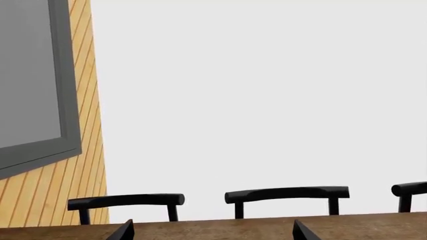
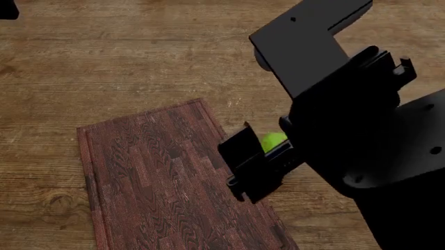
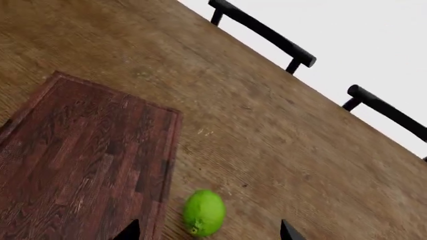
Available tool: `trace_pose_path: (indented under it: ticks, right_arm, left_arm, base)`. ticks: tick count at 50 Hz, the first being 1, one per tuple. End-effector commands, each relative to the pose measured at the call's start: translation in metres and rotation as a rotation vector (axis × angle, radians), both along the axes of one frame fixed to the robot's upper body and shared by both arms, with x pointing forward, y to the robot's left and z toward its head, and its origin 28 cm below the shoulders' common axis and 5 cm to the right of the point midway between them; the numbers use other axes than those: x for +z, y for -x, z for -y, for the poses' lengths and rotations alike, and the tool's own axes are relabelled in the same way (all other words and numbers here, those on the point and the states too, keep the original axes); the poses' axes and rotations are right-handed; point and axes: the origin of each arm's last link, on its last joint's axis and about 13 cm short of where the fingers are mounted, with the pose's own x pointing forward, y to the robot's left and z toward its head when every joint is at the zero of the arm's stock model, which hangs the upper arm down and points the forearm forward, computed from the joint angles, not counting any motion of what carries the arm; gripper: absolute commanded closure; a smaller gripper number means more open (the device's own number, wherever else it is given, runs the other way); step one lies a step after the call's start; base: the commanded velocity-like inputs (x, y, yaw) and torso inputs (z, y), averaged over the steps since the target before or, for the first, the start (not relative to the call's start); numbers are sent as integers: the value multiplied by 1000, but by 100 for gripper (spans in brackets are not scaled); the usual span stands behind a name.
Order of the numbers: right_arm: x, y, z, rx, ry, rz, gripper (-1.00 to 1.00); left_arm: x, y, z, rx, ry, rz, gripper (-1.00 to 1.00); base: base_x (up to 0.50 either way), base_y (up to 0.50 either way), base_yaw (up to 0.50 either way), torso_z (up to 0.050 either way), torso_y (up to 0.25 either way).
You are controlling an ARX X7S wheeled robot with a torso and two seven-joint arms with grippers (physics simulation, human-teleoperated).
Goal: Clear the non-vegetable object off the cutting board and place the vegetables onto it.
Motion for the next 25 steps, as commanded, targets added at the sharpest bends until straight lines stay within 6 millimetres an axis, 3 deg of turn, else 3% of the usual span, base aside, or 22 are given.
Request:
trace_pose_path:
  ticks: [1,25]
  right_arm:
    - [3,19,-20,119,64,-37,-100]
    - [8,39,-59,374,81,-152,-100]
  left_arm:
    - [-2,0,-1,2,2,1,-100]
    - [0,2,-2,4,10,9,-100]
  base:
    - [0,0,0,0,0]
    - [0,0,0,0,0]
